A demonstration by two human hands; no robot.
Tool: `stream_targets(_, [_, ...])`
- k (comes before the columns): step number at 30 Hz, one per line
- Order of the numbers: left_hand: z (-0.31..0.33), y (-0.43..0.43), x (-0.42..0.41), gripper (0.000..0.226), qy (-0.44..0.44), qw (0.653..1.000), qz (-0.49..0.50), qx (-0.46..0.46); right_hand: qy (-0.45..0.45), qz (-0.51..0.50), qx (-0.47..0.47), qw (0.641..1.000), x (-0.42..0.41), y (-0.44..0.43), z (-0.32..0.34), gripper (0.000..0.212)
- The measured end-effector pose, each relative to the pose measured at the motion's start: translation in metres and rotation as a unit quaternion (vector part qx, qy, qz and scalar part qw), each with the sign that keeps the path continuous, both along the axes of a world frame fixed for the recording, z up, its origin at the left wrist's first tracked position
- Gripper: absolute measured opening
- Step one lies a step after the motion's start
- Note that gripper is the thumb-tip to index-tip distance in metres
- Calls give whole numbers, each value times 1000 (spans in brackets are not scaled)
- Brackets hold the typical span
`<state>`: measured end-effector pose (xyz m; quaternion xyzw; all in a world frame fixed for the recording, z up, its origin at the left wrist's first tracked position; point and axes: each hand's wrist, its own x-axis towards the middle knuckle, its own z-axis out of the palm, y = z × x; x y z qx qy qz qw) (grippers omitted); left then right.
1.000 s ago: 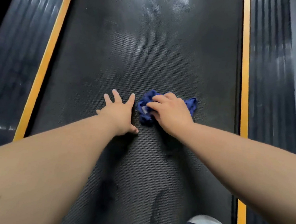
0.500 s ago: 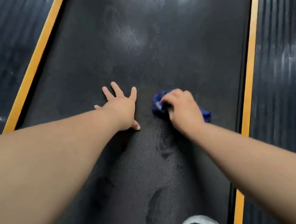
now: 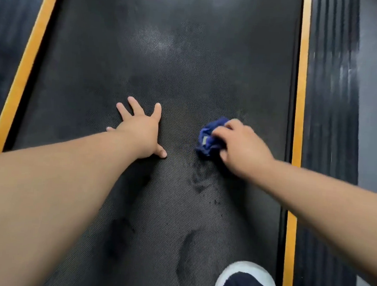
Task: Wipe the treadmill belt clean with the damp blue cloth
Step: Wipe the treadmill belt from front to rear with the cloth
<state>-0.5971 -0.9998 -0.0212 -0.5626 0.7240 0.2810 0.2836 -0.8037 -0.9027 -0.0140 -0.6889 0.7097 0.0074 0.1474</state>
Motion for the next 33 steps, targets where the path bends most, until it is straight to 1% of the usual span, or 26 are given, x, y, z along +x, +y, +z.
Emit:
stream_targets(2, [-1, 0, 1, 128, -2, 1000, -2, -5, -105, -98, -23, 989, -15, -24, 15, 31])
stream_targets(3, [-2, 1, 3, 128, -3, 1000, -3, -11, -135, -122, -51, 982, -19, -33, 19, 31])
stream_targets(4, [-1, 1, 5, 128, -2, 1000, -7, -16, -138, -125, -61, 981, -21, -36, 20, 32])
stream_targets(5, [-1, 1, 6, 128, 1, 1000, -12, -20, -117, -112, -46, 986, -20, -32, 19, 37])
stream_targets(7, [1, 1, 8, 128, 2, 1000, -21, -23, -41, -56, 26, 997, -15, -7, 4, 61])
stream_targets(8, [1, 1, 8, 128, -2, 999, -22, -26, -17, -37, 49, 998, -10, 9, -3, 69])
stream_targets(9, [0, 2, 8, 127, -8, 999, -22, -32, -10, -27, 45, 999, -7, 21, -9, 68])
stream_targets(11, [1, 3, 7, 125, -14, 997, -41, -57, -26, -1, -6, 1000, -9, 26, -18, 54])
stream_targets(13, [-2, 4, 2, 125, 16, 989, -126, -71, -38, 35, -31, 998, -16, 12, -23, 40])
stream_targets(14, [-4, 4, 0, 128, 31, 984, -168, -58, -39, 37, -38, 998, -20, -1, -26, 37])
stream_targets(15, [-5, 5, -3, 132, 33, 980, -192, -42, -34, 14, -45, 998, -26, -16, -28, 36])
stream_targets(16, [-5, 6, -6, 134, 25, 980, -194, -29, -25, -34, -43, 998, -31, -35, -27, 35])
stream_targets(18, [-6, 8, -11, 137, 8, 984, -175, -22, 6, -123, -30, 992, -37, -68, -22, 36])
stream_targets(19, [-5, 8, -13, 138, 5, 986, -166, -20, 26, -128, -22, 991, -34, -72, -21, 35])
stream_targets(20, [-5, 9, -16, 139, 5, 987, -159, -16, 36, -115, -19, 993, -28, -66, -19, 32])
stream_targets(22, [-6, 8, -16, 140, 10, 989, -150, -14, 12, -36, -43, 998, -7, -30, -23, 27])
stream_targets(23, [-6, 7, -15, 141, 12, 989, -148, -14, -14, 13, -43, 999, 5, -6, -25, 27])
stream_targets(24, [-7, 7, -15, 141, 10, 989, -148, -12, -40, 51, -21, 998, 14, 15, -23, 29])
stream_targets(26, [-6, 7, -16, 141, 8, 989, -147, -7, -71, 87, 7, 994, 13, 29, -24, 35])
stream_targets(27, [-7, 7, -16, 141, 5, 989, -148, -8, -69, 97, 0, 993, 8, 22, -27, 35])
stream_targets(28, [-7, 6, -17, 141, 2, 989, -150, -9, -60, 90, -14, 994, 4, 11, -28, 35])
stream_targets(30, [-5, 7, -17, 141, 1, 989, -148, -7, -29, 16, -62, 998, -7, -19, -29, 34])
stream_targets(32, [-4, 7, -17, 142, 4, 989, -149, -10, 41, -66, -65, 995, -27, -53, -27, 32])
stream_targets(33, [-3, 8, -16, 142, 3, 988, -153, -10, 68, -76, -64, 993, -33, -61, -25, 31])
